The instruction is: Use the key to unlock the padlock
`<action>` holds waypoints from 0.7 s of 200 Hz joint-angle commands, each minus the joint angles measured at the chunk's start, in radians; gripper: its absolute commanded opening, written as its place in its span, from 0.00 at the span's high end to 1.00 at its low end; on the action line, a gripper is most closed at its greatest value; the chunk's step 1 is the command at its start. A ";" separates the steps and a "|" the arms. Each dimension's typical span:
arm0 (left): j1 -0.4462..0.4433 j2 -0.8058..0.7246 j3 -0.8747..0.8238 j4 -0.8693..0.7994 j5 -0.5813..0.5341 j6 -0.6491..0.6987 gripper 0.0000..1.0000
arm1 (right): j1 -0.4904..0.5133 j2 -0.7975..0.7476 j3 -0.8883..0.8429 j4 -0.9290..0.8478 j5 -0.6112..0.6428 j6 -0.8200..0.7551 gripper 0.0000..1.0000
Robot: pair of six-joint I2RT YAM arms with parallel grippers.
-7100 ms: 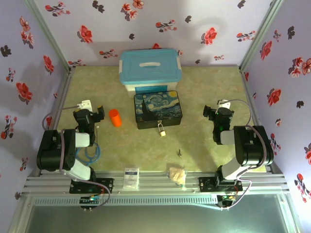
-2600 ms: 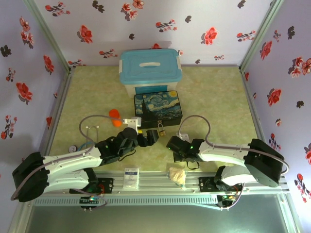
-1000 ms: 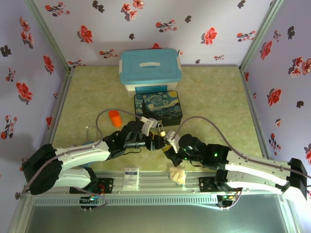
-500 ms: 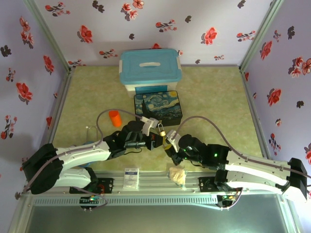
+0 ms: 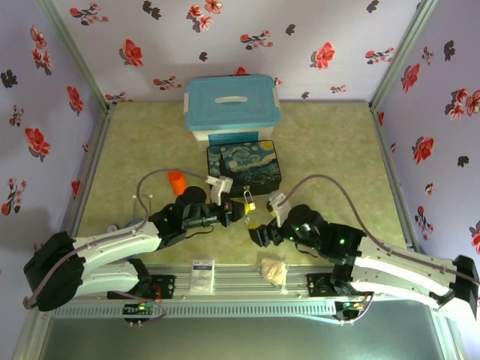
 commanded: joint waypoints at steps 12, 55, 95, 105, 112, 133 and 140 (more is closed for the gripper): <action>0.031 -0.079 -0.060 0.203 -0.037 0.001 1.00 | -0.172 -0.055 -0.076 0.319 -0.297 0.164 0.10; 0.059 -0.171 -0.097 0.338 -0.126 0.010 1.00 | -0.312 0.129 -0.127 0.906 -0.566 0.446 0.01; 0.085 -0.185 -0.095 0.429 -0.146 -0.010 1.00 | -0.312 0.303 -0.129 1.220 -0.606 0.566 0.01; 0.085 -0.184 -0.093 0.449 -0.151 -0.013 1.00 | -0.312 0.337 -0.136 1.295 -0.608 0.597 0.01; 0.087 -0.185 -0.091 0.453 -0.154 -0.013 1.00 | -0.311 0.356 -0.141 1.347 -0.611 0.617 0.02; 0.087 -0.185 -0.088 0.466 -0.167 -0.020 1.00 | -0.310 0.387 -0.139 1.382 -0.623 0.632 0.08; 0.087 -0.183 -0.091 0.478 -0.168 -0.025 1.00 | -0.309 0.391 -0.134 1.373 -0.624 0.624 0.10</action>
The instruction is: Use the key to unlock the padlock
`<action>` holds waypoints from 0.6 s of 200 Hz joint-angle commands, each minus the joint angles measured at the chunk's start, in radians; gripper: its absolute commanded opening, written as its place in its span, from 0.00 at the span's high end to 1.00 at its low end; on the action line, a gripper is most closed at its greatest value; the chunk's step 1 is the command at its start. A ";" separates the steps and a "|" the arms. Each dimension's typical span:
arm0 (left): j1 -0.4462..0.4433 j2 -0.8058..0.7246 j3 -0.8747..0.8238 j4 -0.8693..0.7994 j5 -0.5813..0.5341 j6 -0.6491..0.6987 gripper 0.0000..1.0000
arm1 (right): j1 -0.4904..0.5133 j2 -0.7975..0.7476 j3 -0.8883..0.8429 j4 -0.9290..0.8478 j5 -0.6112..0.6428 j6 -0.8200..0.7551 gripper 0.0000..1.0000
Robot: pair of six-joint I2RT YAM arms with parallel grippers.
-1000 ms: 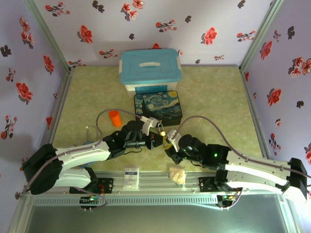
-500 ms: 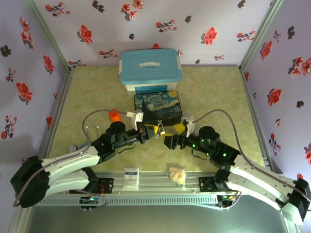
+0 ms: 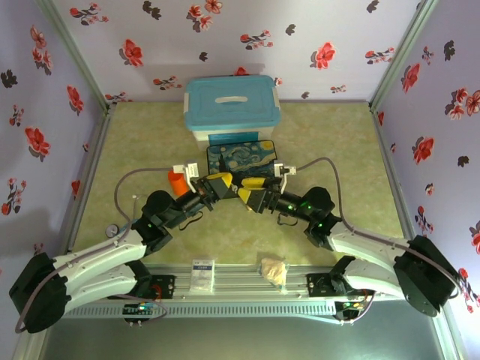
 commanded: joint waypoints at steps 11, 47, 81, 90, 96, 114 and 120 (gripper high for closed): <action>0.007 -0.001 -0.010 0.117 -0.036 -0.027 1.00 | 0.002 0.019 0.010 0.135 -0.046 0.038 0.13; 0.007 0.010 -0.023 0.163 -0.045 -0.052 1.00 | 0.040 0.029 0.052 0.033 -0.038 -0.043 0.16; 0.007 0.006 -0.027 0.179 -0.043 -0.062 1.00 | 0.051 0.094 0.077 0.089 -0.029 -0.056 0.17; 0.007 0.009 -0.027 0.185 -0.042 -0.064 1.00 | 0.050 0.119 0.085 0.121 -0.037 -0.041 0.21; 0.006 0.009 -0.027 0.185 -0.041 -0.066 1.00 | 0.051 0.135 0.092 0.138 -0.043 -0.033 0.25; 0.007 0.006 -0.021 0.172 -0.041 -0.070 1.00 | 0.050 0.190 0.100 0.216 -0.064 0.003 0.39; 0.007 0.006 -0.023 0.171 -0.040 -0.069 1.00 | 0.049 0.201 0.095 0.252 -0.062 0.012 0.42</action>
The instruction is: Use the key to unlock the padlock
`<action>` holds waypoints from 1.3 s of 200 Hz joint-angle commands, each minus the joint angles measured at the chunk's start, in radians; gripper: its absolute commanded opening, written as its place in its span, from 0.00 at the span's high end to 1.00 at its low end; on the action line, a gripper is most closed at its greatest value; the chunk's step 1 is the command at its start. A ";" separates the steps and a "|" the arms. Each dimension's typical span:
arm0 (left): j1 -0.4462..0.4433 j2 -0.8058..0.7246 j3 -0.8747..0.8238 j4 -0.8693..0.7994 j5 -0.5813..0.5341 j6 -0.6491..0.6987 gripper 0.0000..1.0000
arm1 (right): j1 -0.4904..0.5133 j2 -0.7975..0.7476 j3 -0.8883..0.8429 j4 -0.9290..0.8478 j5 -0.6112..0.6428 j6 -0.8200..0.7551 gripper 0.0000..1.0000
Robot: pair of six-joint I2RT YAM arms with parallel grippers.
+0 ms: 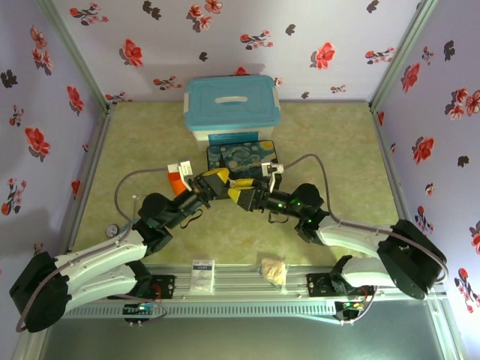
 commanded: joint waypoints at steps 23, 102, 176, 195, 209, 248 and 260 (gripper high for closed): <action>0.007 -0.003 -0.013 0.044 -0.011 -0.012 1.00 | 0.001 0.062 0.008 0.224 -0.002 0.037 0.59; 0.009 -0.008 -0.021 0.052 -0.022 -0.010 1.00 | -0.004 0.053 -0.030 0.226 0.023 0.034 0.85; 0.010 0.014 -0.032 0.048 -0.033 -0.021 1.00 | -0.004 0.024 -0.069 0.227 0.057 0.011 1.00; 0.013 0.016 -0.040 0.051 -0.044 -0.026 1.00 | -0.004 0.000 -0.083 0.204 0.077 -0.007 1.00; 0.018 0.008 -0.047 0.036 -0.058 -0.024 1.00 | -0.005 -0.023 -0.098 0.171 0.096 -0.022 1.00; 0.030 -0.066 0.004 -0.249 -0.121 0.031 0.24 | -0.004 -0.159 -0.103 -0.155 0.199 -0.117 1.00; 0.030 -0.078 0.057 -0.423 -0.142 0.063 0.23 | -0.005 -0.218 -0.092 -0.336 0.258 -0.158 1.00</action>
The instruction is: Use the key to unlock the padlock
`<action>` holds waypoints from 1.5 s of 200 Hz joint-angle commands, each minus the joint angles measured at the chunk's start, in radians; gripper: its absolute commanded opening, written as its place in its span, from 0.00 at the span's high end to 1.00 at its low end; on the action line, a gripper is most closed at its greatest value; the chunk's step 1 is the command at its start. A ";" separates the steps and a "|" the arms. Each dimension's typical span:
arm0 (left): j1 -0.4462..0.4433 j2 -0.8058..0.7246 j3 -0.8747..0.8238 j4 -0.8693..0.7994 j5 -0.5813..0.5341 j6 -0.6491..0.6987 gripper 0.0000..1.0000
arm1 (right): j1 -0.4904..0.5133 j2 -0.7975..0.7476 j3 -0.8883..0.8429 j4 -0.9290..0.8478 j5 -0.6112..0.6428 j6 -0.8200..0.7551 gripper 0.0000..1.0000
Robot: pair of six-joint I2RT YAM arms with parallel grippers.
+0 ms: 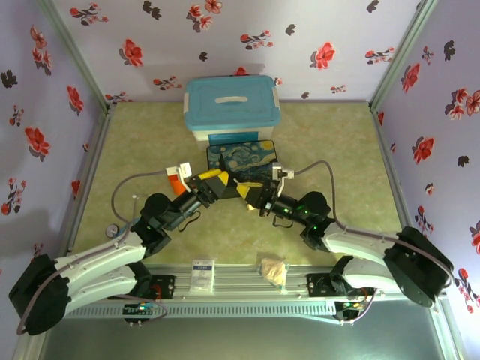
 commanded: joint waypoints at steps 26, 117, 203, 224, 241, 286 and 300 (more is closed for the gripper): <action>0.004 0.037 0.236 -0.648 -0.069 0.128 0.26 | -0.029 -0.211 0.072 -0.785 0.282 -0.191 1.00; -0.109 0.500 0.348 -0.661 -0.049 0.122 0.33 | -0.168 -0.308 0.060 -1.232 0.430 -0.164 1.00; -0.143 0.727 0.399 -0.583 -0.184 0.067 0.41 | -0.168 -0.336 0.018 -1.223 0.423 -0.158 1.00; -0.144 0.761 0.410 -0.573 -0.193 0.047 0.40 | -0.168 -0.350 0.003 -1.209 0.419 -0.153 1.00; -0.144 0.786 0.400 -0.523 -0.196 0.014 0.41 | -0.168 -0.352 0.000 -1.208 0.424 -0.152 1.00; -0.150 0.835 0.380 -0.414 -0.193 -0.022 0.49 | -0.168 -0.353 -0.011 -1.203 0.430 -0.151 1.00; -0.153 0.845 0.382 -0.403 -0.193 -0.030 0.52 | -0.168 -0.349 -0.015 -1.194 0.432 -0.149 1.00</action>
